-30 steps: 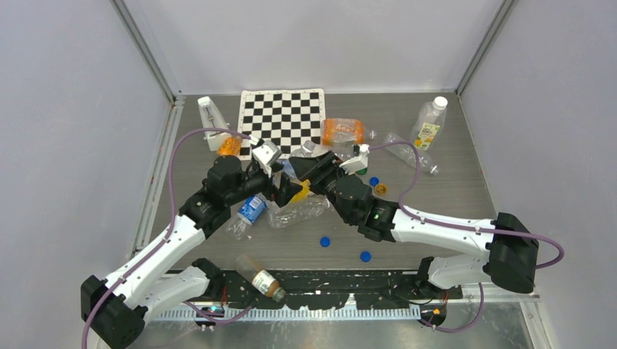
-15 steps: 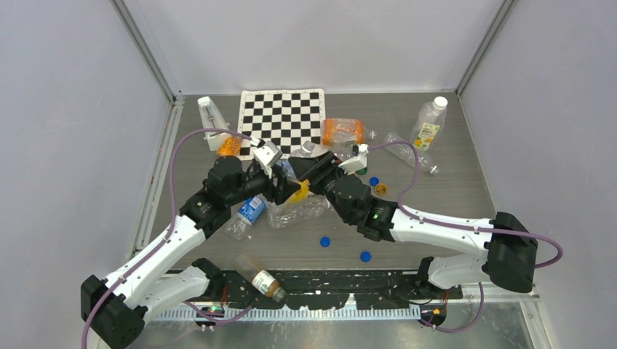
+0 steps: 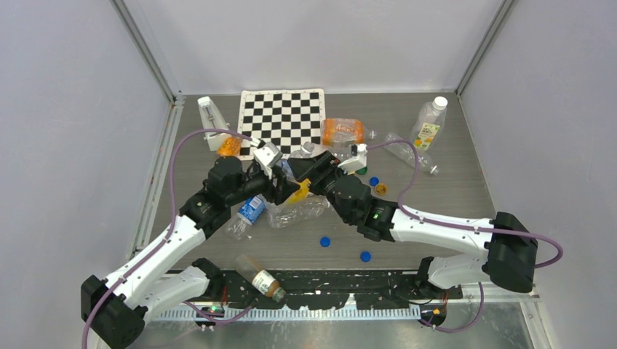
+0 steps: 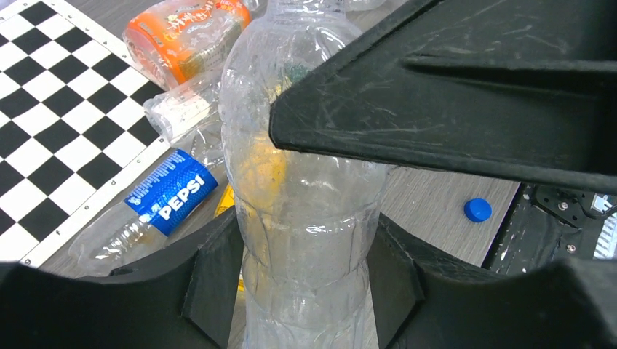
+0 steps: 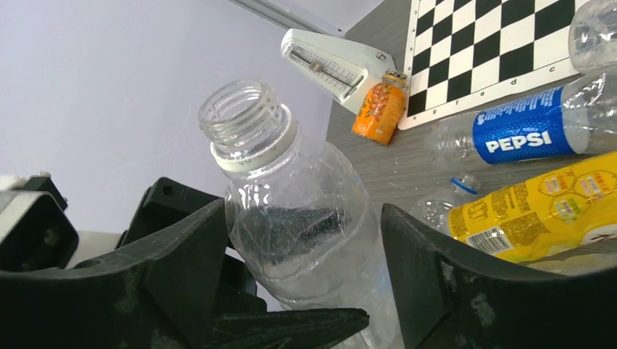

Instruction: Screw on the bottle caps

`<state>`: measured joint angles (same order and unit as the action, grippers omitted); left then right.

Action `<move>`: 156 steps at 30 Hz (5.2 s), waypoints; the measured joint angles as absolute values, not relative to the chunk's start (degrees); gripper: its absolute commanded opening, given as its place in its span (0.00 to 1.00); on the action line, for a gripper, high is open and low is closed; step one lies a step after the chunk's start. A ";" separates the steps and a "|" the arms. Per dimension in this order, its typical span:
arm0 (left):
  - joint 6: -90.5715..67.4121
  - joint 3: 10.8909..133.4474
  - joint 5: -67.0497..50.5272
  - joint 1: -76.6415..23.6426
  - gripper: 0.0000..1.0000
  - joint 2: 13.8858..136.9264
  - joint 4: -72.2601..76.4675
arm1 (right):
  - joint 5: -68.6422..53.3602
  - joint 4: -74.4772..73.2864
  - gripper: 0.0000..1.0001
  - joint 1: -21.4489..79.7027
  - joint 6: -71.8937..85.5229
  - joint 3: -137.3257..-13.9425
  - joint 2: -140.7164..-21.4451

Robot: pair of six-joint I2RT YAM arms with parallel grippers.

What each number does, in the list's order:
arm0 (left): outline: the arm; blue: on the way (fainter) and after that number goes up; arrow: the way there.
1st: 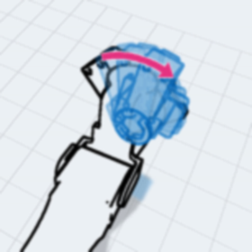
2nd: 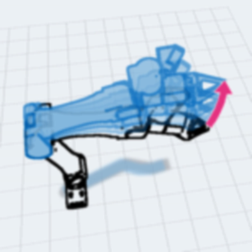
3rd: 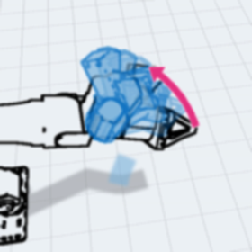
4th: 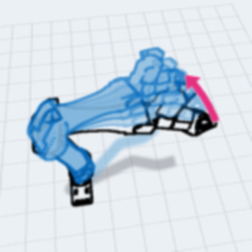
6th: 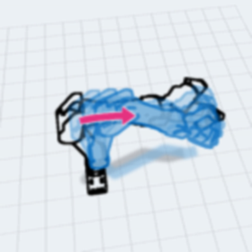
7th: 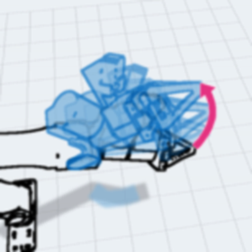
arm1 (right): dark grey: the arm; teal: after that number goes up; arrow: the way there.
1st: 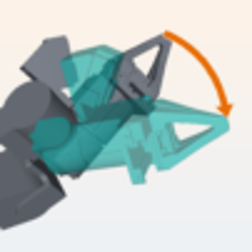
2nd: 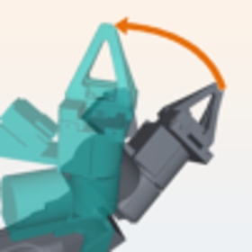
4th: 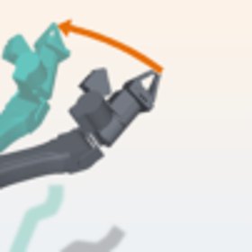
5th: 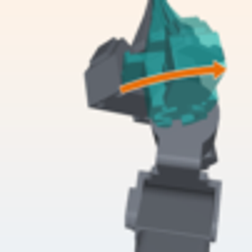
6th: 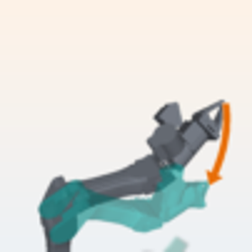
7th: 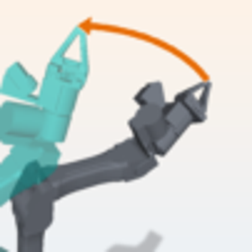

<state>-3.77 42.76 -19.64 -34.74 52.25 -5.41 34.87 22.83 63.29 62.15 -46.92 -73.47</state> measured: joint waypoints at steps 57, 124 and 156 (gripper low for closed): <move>13.98 37.56 -35.09 -34.76 0.00 46.52 -8.40 | 6.37 -39.07 0.59 37.93 36.16 -55.77 -91.26; 14.00 37.56 -39.70 -34.76 0.00 49.15 -5.78 | -2.76 -44.05 0.18 36.53 21.61 -67.44 -68.88; 15.44 37.56 -43.13 -34.76 0.00 49.71 -5.69 | -37.85 -43.59 0.09 36.53 -2.24 -76.44 -66.67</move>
<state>15.44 37.56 -43.13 -34.76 49.71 -5.69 -37.85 -43.59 36.53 -2.24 -76.44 -66.67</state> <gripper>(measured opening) 0.575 0.397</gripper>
